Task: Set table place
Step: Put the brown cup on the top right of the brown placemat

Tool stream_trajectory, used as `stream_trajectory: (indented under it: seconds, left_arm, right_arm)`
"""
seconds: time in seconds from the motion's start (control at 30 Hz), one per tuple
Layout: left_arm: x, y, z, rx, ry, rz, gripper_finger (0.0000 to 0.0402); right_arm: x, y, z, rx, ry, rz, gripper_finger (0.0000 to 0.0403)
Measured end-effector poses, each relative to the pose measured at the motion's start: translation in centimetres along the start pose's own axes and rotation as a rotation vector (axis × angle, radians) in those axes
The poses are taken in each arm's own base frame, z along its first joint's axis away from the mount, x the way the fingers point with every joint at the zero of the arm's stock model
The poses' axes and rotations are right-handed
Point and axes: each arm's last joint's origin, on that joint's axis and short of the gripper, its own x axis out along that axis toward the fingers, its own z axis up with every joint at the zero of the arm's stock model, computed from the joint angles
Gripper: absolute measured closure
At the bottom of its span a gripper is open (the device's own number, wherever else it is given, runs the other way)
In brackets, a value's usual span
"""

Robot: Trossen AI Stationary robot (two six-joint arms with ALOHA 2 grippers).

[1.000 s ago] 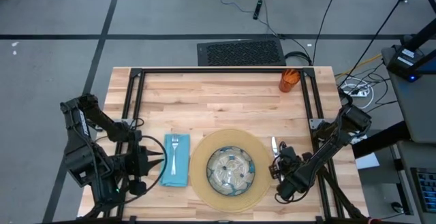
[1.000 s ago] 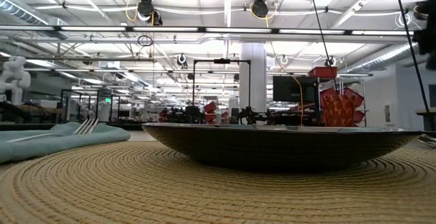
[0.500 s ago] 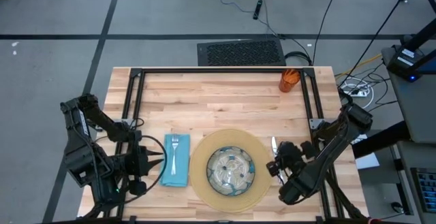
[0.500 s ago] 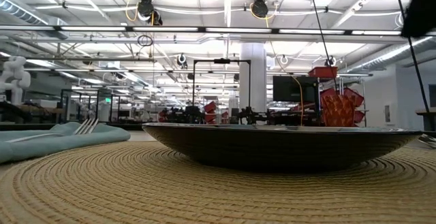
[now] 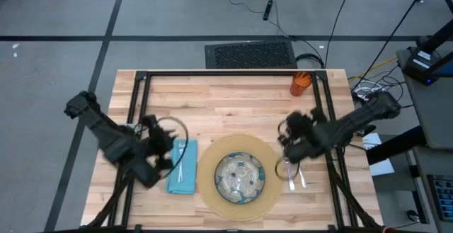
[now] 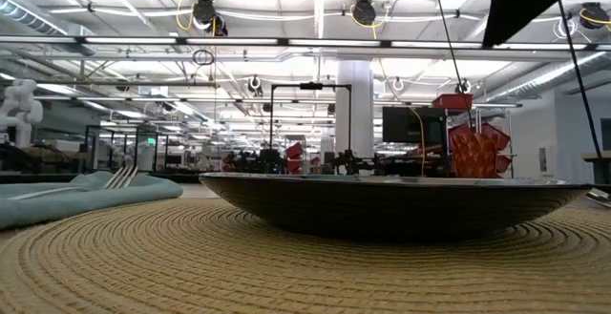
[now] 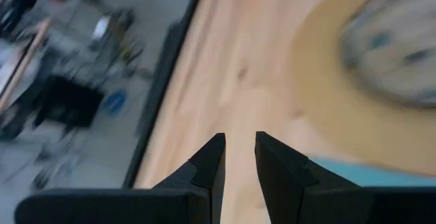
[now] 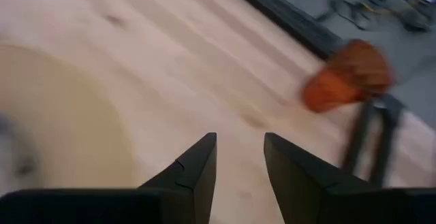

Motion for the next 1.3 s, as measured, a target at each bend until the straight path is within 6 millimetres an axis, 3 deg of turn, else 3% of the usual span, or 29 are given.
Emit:
stream_trajectory:
  seconds: [0.17,0.4,0.57,0.7,0.87,1.07,1.3]
  left_arm:
    - [5.3,2.7,-2.1,-0.083,0.099,0.088,0.0336]
    - [11.2,6.8,-2.0,-0.228,0.003,-0.182,0.0336]
    - [13.9,9.5,-1.6,-0.263,-0.024,-0.257,0.0336]
    - [16.1,10.4,-1.7,-0.275,0.019,-0.286,0.0336]
    - [18.0,10.2,-1.9,-0.271,0.083,-0.324,0.0336]
    - [18.9,9.5,-1.9,-0.253,0.119,-0.384,0.0336]
    - [18.9,9.4,-2.2,-0.248,0.153,-0.404,0.0336]
  right_arm:
    - [3.0,-3.9,0.8,-0.020,0.082,-0.091,0.0286]
    - [6.6,-8.3,-0.2,0.005,0.171,-0.165,0.0287]
    - [9.1,-10.0,0.8,0.022,0.250,-0.084,0.0287]
    - [10.5,-11.0,3.0,0.038,0.216,-0.057,0.0287]
    - [12.9,-12.6,5.8,0.051,0.202,-0.019,0.0287]
    - [16.8,-14.9,7.8,0.084,0.344,-0.048,0.0287]
    - [20.5,-14.8,10.3,0.011,0.463,-0.038,0.0287]
